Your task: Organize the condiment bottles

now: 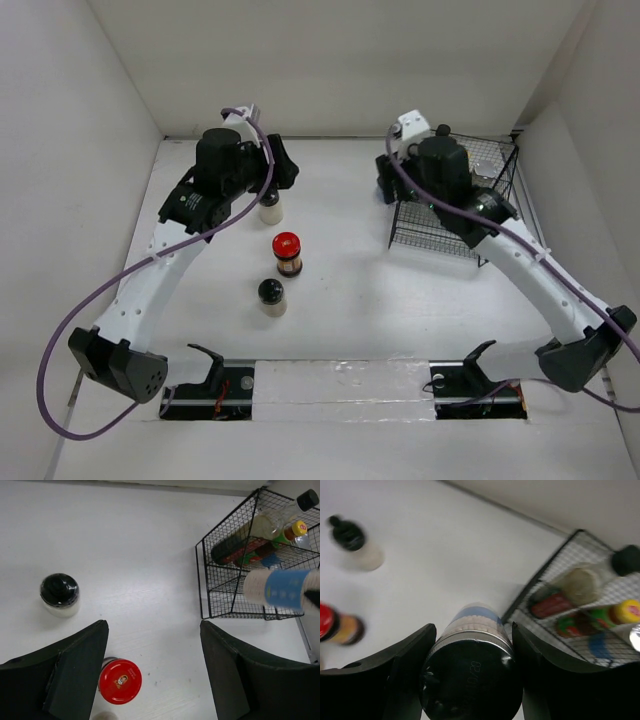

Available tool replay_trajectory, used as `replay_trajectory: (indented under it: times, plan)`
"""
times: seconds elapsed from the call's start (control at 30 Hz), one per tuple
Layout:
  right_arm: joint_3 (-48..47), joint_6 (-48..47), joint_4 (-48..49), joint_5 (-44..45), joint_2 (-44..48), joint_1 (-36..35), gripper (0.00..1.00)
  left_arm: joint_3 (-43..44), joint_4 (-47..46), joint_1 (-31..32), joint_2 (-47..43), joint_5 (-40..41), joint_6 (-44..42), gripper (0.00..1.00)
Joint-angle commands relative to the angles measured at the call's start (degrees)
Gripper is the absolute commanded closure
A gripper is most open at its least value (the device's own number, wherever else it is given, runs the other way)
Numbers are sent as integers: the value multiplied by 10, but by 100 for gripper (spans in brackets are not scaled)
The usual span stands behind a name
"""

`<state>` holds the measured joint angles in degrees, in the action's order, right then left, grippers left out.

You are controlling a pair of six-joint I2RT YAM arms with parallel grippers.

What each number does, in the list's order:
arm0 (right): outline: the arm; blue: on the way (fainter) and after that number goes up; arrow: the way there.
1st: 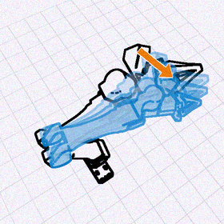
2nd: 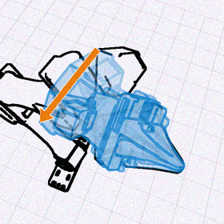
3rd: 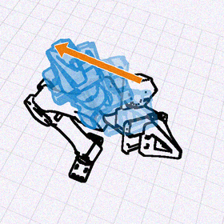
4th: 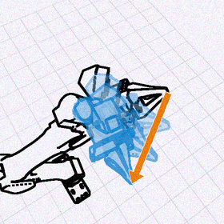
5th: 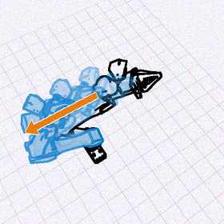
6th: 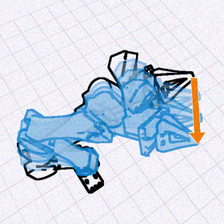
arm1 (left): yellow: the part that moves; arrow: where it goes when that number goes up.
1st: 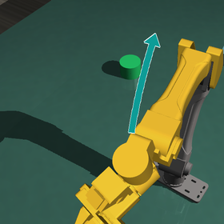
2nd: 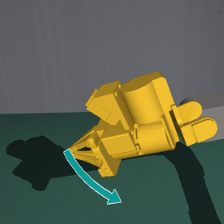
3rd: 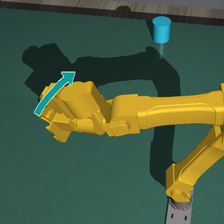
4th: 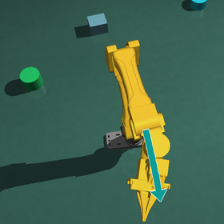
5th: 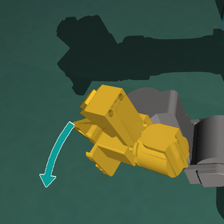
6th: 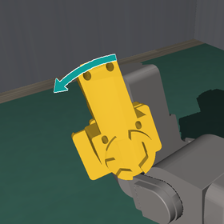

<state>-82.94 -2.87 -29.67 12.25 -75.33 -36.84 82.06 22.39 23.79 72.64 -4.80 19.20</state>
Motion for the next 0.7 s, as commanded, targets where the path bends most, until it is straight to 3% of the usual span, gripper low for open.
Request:
replay_trajectory:
  times: [0.0, 0.3, 0.43, 0.67]
  plan:
    - [-67, -36, 9, 5, -23, 69, 56, -8, -46, 5, -13, -41, 35, 31]
    - [-120, -49, 35, -70, -103, 220, 56, -8, -46, 24, -2, -47, 45, 32]
    - [-125, -44, 35, -98, -126, 237, 57, -2, -46, 24, 9, -47, 45, 32]
    - [-39, -31, 65, -110, -120, 244, 57, 5, -46, 24, 33, -47, 40, 32]
